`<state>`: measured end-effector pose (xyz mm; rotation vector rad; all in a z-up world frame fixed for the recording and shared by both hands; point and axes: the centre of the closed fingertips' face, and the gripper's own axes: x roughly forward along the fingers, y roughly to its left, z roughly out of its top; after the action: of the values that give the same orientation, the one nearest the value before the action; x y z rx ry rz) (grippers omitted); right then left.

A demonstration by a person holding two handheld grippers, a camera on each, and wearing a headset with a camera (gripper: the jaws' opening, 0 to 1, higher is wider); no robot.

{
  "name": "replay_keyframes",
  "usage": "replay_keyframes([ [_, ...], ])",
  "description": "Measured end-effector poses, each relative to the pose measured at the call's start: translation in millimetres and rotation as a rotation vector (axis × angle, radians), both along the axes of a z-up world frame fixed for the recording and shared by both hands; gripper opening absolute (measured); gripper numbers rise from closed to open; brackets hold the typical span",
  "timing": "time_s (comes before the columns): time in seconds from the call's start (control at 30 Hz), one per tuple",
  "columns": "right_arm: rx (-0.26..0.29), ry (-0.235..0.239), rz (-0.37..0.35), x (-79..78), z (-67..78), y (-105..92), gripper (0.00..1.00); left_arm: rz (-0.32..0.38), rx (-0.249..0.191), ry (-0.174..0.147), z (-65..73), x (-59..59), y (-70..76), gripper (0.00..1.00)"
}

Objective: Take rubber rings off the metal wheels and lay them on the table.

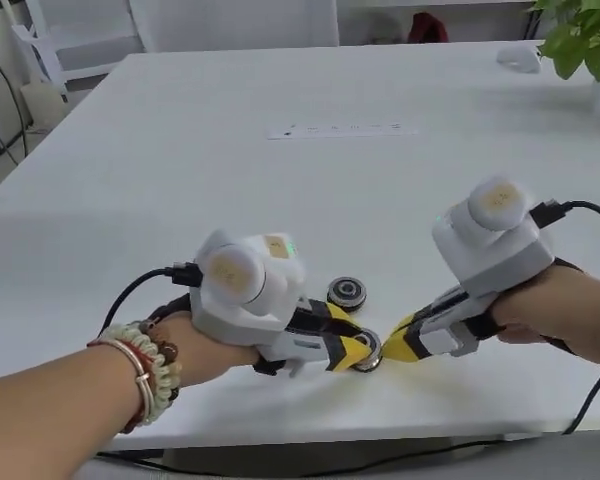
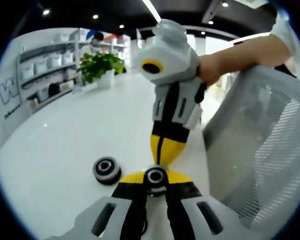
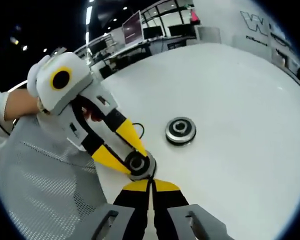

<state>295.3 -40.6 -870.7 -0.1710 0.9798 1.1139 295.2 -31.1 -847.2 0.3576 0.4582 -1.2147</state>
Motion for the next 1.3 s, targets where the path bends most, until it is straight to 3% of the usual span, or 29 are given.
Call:
replay_keyframes([
  [0.1,0.030,0.052,-0.056,-0.2,1.5,-0.6,0.00,-0.003,0.004,-0.006,-0.1,0.8,0.1,0.15],
  [0.37,0.098,0.116,-0.128,-1.5,8.4,-1.1,0.00,-0.009,0.007,-0.015,-0.3,1.5,0.3,0.15],
  [0.43,0.132,0.123,-0.159,1.9,13.7,-0.1,0.00,-0.011,0.007,-0.016,-0.4,1.9,0.3,0.15],
  [0.47,0.181,0.155,-0.176,1.3,20.5,4.0,0.00,-0.012,0.006,-0.019,-0.4,2.0,0.3,0.15],
  [0.5,0.162,0.160,-0.180,0.5,17.9,1.5,0.00,-0.011,0.009,-0.022,-0.5,2.5,0.7,0.15],
  [0.7,0.153,0.158,-0.178,-2.2,19.6,4.7,0.00,-0.011,0.008,-0.020,-0.6,3.2,0.3,0.15],
  [0.8,0.117,0.105,-0.142,-3.1,20.0,5.3,0.00,-0.014,0.006,-0.021,-0.7,2.7,1.2,0.15],
  [1.07,0.125,0.125,-0.151,-2.7,22.6,8.8,0.00,-0.016,0.012,-0.032,-0.7,2.3,3.0,0.14],
  [1.3,0.109,0.088,-0.110,-4.9,25.1,14.7,0.00,-0.012,0.011,-0.034,-0.9,2.4,4.0,0.14],
])
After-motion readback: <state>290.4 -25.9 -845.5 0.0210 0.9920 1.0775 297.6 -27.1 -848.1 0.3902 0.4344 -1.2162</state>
